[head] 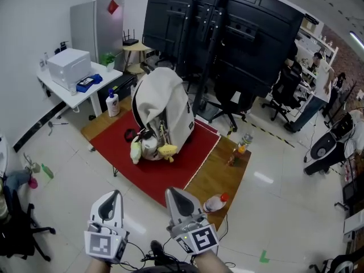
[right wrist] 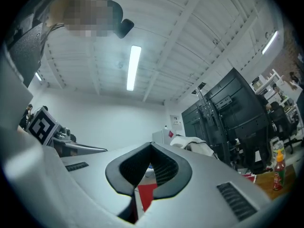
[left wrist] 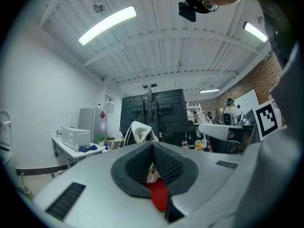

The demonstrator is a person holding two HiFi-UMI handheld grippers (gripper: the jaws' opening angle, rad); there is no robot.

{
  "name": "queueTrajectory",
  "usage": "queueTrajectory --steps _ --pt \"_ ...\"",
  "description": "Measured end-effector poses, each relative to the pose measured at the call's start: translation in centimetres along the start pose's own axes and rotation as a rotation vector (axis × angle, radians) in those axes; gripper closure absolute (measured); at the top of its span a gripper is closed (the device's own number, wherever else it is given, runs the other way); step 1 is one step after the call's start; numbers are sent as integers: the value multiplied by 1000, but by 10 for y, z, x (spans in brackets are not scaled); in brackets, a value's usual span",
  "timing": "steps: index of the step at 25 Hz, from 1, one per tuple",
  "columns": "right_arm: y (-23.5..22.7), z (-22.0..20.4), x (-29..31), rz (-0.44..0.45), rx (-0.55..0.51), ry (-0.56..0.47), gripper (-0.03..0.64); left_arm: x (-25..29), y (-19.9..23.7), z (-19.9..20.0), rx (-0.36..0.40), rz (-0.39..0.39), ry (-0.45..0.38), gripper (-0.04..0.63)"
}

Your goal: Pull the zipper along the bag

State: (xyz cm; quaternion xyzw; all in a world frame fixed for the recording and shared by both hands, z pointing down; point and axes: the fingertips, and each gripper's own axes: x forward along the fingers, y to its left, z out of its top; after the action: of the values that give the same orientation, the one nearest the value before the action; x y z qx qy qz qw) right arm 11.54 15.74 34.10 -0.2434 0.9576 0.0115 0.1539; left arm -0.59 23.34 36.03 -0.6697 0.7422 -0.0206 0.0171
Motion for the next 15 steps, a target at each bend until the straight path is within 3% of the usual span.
queueTrajectory --steps 9,15 --pt "-49 -18 50 2 46 -7 601 61 12 -4 -12 24 16 563" --pt "-54 -22 71 41 19 -19 601 84 12 -7 2 20 36 563"
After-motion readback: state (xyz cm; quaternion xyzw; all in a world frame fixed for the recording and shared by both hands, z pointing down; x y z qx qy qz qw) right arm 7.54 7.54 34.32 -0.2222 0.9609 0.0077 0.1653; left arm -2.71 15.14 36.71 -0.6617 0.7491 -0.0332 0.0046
